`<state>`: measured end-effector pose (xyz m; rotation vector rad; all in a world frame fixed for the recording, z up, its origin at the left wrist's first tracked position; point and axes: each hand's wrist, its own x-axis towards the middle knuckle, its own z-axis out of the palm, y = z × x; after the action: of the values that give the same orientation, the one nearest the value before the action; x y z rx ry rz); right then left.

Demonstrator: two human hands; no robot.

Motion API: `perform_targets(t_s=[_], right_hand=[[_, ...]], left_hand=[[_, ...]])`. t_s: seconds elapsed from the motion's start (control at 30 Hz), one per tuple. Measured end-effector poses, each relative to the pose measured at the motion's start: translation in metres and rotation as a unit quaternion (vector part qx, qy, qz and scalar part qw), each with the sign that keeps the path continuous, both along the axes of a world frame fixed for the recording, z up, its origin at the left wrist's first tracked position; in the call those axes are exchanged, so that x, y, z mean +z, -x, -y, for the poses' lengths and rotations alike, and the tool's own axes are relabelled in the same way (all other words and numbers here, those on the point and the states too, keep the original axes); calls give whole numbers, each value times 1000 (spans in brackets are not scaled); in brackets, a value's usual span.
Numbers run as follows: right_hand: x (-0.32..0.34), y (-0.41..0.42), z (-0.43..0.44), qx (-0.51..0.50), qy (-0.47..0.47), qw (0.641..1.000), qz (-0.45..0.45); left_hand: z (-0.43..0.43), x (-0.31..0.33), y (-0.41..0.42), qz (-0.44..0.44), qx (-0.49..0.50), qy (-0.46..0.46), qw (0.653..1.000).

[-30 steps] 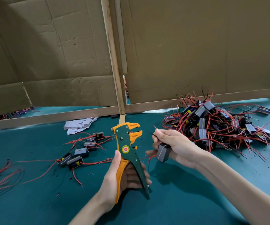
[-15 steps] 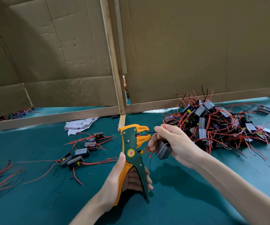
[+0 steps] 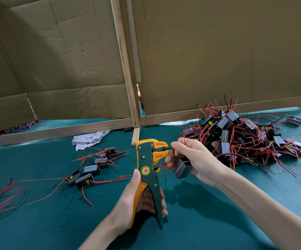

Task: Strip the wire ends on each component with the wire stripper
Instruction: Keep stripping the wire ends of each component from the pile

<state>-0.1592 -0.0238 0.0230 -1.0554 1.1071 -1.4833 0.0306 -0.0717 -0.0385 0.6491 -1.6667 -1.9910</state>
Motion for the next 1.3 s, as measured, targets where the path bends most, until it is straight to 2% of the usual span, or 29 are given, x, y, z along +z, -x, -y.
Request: perform_targets(t_s=[0.13, 0.27, 0.47, 0.6, 0.7, 0.8, 0.87, 0.9, 0.97, 1.03, 1.1, 1.17, 1.23, 1.3], right_hand=[[-2, 0, 1, 6, 1, 1000, 0], [-4, -1, 3, 21, -7, 1000, -2], [-4, 0, 4, -1, 26, 998, -64], [4, 5, 2, -30, 62, 992, -108], [26, 13, 5, -106, 127, 972, -167], [58, 37, 11, -214, 224, 916, -253], [74, 66, 20, -306, 253, 841, -368], [78, 83, 26, -347, 241, 796, -433], [77, 117, 39, -400, 154, 719, -546], [62, 142, 53, -372, 13, 694, -617], [36, 153, 60, -291, -106, 701, -643], [12, 159, 61, -253, -138, 692, -663], [-1, 162, 62, -240, -120, 645, -716], [1, 166, 65, -226, -146, 632, -727]], left_hand=[[-3, -1, 0, 16, 36, 8, 999], [-10, -8, 6, 29, 140, 33, 989], [-3, -1, 9, -44, 85, -5, 995], [2, -3, 8, -63, 126, -11, 990], [4, -3, 7, -74, 153, -2, 985], [7, -3, 5, -83, 179, 2, 980], [8, -4, 5, -89, 197, 6, 976], [9, -4, 5, -93, 204, 9, 975], [9, -4, 5, -100, 212, 11, 972], [10, -3, 4, -105, 218, 13, 970], [11, -4, 4, -107, 222, 14, 969], [12, -4, 3, -107, 227, 12, 968], [12, -5, 3, -105, 228, 13, 968], [12, -6, 3, -102, 224, 11, 969]])
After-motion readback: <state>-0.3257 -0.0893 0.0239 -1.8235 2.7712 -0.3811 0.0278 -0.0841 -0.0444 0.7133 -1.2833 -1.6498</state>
